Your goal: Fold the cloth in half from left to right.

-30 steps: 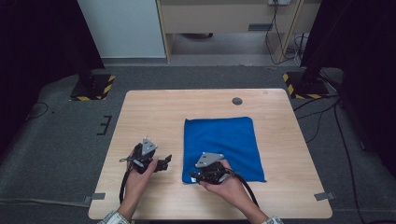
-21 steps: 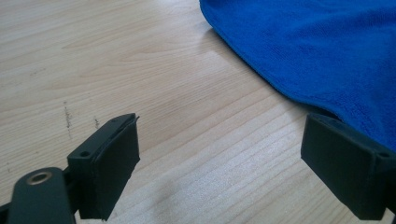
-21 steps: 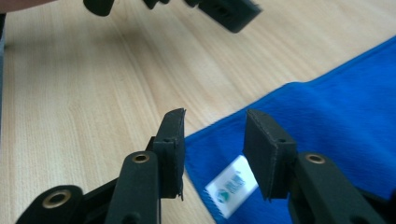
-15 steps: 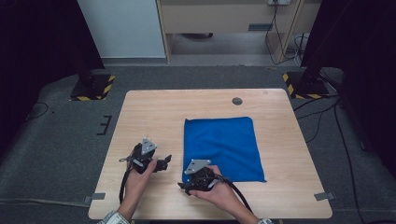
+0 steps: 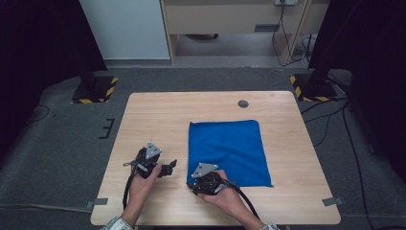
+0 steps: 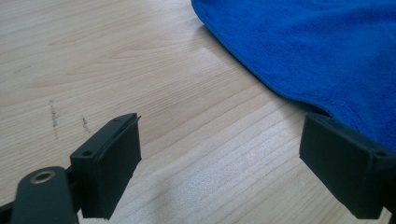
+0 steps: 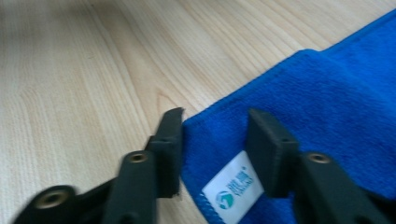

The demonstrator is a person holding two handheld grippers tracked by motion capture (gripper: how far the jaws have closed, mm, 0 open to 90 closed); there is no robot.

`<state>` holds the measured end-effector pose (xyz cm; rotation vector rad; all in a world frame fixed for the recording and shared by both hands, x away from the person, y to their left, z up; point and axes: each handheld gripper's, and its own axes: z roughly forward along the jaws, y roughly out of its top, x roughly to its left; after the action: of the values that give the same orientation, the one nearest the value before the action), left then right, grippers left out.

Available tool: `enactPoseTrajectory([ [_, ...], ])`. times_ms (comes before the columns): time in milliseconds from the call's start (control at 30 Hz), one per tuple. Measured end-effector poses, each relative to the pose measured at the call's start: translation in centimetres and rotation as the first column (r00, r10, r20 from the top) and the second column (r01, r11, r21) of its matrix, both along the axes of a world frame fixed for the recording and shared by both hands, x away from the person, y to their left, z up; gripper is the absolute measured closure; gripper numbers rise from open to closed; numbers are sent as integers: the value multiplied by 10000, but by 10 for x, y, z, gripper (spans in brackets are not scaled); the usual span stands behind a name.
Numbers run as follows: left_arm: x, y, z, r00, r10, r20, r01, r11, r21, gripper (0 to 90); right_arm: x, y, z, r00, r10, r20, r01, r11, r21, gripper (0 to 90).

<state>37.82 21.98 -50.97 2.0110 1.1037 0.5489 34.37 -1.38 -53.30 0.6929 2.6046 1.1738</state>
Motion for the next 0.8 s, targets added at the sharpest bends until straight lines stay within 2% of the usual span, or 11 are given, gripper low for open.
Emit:
enactPoseTrajectory([
  [200,0,0,0,10000,-41,-34,41,10000,-51,118,2,-4,0,9998,-133,130,134,9999,-57,799],
  [300,0,0,-1,9999,-23,-121,20,9997,-237,118,2,-5,-1,9999,-98,131,98,9999,57,854],
  [467,1,0,0,9999,-89,-99,86,9995,-292,119,0,-6,-1,10000,-30,-76,32,9996,274,865],
  [567,3,0,1,9997,-104,-241,93,9990,-440,119,-4,-4,-1,9999,111,-95,-108,9995,289,864],
  [633,8,-2,2,9991,-242,-353,218,9975,-674,118,-6,-2,-1,9998,132,-130,-129,9995,294,864],
  [800,31,-11,12,9986,-479,-225,463,9967,-665,117,-9,0,-1,9996,225,-145,-220,9992,337,863],
])
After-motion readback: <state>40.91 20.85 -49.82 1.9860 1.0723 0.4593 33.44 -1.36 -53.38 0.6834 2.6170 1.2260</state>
